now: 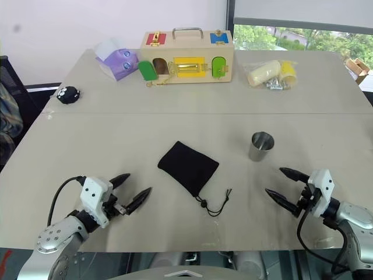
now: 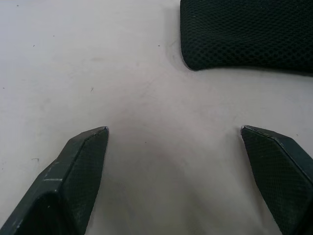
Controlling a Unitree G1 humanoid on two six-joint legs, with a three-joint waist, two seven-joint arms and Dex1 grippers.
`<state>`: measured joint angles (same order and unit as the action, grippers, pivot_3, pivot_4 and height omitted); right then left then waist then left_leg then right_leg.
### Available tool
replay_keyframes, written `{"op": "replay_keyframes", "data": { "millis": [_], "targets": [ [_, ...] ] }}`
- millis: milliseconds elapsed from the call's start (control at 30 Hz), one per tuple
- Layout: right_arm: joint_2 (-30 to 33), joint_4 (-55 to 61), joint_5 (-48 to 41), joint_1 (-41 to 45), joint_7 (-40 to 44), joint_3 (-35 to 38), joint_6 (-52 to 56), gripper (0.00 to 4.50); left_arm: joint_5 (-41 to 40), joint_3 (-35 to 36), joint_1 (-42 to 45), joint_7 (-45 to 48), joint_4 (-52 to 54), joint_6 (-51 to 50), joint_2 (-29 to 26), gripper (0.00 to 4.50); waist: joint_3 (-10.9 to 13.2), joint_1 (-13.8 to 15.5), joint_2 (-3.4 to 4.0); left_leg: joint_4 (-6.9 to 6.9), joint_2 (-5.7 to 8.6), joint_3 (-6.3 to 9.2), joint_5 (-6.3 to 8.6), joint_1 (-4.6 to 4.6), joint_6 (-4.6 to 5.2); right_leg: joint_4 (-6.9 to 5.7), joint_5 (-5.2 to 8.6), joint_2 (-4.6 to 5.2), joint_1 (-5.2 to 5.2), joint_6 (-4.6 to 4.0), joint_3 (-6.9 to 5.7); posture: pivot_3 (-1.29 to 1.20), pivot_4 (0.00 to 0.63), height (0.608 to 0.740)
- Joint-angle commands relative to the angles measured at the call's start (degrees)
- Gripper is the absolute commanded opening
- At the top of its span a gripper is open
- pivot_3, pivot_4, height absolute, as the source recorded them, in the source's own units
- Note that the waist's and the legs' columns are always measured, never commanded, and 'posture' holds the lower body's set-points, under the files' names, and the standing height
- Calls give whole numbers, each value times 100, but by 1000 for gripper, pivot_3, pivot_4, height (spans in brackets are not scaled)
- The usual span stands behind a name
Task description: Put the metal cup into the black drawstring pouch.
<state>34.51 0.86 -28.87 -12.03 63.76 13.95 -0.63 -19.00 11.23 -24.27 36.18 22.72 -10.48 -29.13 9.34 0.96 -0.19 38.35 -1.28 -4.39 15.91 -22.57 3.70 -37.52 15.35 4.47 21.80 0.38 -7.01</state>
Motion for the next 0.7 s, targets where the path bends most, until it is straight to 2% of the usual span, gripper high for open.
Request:
{"op": "replay_keyframes", "data": {
  "millis": [33, 700],
  "targets": [
    [22, 136, -31, 10, 32, 97, -138, 4500, -18, 57, 22, 57, 113, 10, -72, 4466, 0, 0, 0, 0, 0, 0, 0, 0, 0, 0, 0, 0, 0, 0, 0, 0, 150, 740],
    [33, 98, -184, 20, 225, 175, -179, 4500, -232, 58, -19, 157, 524, -394, -103, 4466, 1, -2, 0, -1, 0, 0, 1, -3, 2, 7, 0, 0, 0, 0, 0, 0, 150, 740]
  ]
}}
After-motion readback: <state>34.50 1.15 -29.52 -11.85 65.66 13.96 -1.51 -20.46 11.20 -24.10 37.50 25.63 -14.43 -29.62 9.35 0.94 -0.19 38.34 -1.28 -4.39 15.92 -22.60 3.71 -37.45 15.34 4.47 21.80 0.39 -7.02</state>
